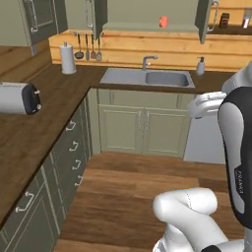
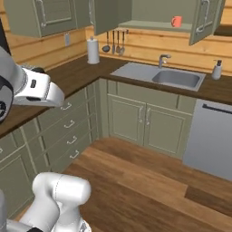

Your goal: Gather all objects into one cabinet and sort the glasses and bowls to opposite sides.

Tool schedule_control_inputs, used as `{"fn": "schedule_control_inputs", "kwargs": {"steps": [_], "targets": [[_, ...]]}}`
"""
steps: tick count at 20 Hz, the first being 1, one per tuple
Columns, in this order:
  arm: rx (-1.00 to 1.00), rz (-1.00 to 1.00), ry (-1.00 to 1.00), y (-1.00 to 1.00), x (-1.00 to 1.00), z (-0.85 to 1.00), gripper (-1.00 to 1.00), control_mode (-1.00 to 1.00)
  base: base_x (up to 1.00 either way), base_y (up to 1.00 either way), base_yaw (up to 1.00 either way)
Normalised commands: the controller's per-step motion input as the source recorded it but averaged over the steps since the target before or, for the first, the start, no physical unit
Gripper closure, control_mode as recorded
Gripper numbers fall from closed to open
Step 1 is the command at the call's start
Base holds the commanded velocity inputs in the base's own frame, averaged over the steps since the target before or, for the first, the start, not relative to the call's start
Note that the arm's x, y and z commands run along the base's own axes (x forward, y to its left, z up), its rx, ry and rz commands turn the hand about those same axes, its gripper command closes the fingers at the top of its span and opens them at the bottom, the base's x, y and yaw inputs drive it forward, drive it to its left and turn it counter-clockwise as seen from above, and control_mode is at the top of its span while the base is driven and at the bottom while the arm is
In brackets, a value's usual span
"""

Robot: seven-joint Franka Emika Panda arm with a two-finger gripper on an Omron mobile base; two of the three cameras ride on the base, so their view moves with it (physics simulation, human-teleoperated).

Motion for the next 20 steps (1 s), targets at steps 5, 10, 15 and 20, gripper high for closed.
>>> {"fn": "schedule_control_inputs", "kwargs": {"steps": [5,10,15,20], "targets": [[0.0,0.0,0.0,0.0,0.0,0.0,-1.0,1.0,0.69,0.0,-0.13],[0.0,0.0,0.0,0.0,0.0,0.0,-1.0,1.0,0.72,0.0,-0.15],[0.0,0.0,0.0,0.0,0.0,0.0,-1.0,1.0,0.8,0.0,-0.16],[0.0,0.0,0.0,0.0,0.0,0.0,-1.0,1.0,0.97,0.0,-0.28]]}}
